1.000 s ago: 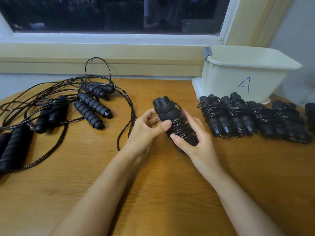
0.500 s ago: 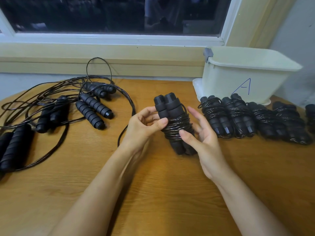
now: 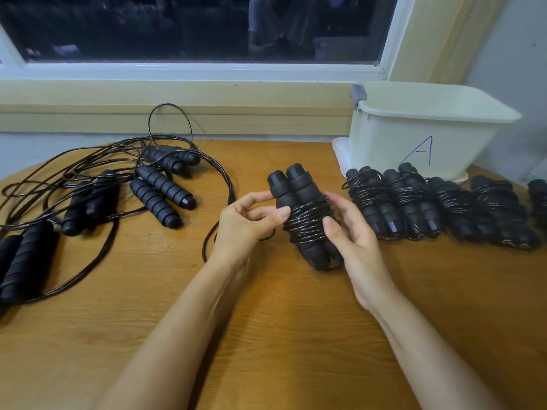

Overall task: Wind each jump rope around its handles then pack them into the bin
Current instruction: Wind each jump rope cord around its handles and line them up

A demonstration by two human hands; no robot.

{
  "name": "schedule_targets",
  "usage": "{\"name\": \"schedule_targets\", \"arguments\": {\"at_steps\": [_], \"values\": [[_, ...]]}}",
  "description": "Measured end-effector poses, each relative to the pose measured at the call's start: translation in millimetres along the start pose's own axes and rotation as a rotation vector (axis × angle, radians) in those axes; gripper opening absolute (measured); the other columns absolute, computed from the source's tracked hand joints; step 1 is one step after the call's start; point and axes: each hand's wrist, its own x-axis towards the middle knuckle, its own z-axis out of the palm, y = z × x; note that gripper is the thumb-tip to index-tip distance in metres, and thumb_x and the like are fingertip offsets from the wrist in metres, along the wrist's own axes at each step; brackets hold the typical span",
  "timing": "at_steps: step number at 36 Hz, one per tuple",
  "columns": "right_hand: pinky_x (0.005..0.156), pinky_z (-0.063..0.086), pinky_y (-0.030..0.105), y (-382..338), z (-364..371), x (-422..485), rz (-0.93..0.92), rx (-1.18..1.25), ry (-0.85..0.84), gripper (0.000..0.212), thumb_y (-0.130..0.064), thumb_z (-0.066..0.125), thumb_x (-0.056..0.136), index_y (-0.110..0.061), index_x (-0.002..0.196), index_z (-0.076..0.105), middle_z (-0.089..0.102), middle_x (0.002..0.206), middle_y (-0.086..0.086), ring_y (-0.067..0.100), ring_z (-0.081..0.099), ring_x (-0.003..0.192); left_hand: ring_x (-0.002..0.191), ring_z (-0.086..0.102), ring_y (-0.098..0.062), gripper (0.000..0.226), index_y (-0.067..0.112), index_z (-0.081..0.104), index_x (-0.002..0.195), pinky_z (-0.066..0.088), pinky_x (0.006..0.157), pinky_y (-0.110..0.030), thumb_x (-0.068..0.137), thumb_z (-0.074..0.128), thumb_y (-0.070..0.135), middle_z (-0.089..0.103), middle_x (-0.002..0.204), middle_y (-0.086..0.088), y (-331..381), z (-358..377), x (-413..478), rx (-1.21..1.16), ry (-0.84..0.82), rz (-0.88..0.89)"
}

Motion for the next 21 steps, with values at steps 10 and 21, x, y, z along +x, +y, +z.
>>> {"name": "schedule_targets", "arguments": {"at_steps": [10,21], "values": [[0.105,0.047,0.033,14.4,6.1,-2.0,-0.272,-0.281,0.245,0.046,-0.014,0.057,0.096,-0.037,0.136,0.053,0.058,0.13,-0.014,0.01,0.055,0.124,0.073,0.072,-0.009,0.038,0.016,0.063,0.102,0.051,0.066,-0.015,0.068,0.08,0.01,0.076,0.077,0.0,1.9,6.7,-5.0,0.023,0.018,0.04],[0.101,0.042,0.029,15.1,22.0,-3.8,-0.492,-1.012,0.267,0.077,-0.05,0.066,0.083,-0.016,0.148,0.044,0.045,0.15,0.008,0.027,0.051,0.13,0.073,0.073,-0.016,0.037,0.01,0.062,0.11,0.058,0.066,-0.024,0.077,0.078,0.002,0.076,0.079,-0.005,-6.3,16.8,-10.8,-0.091,0.107,0.001]]}}
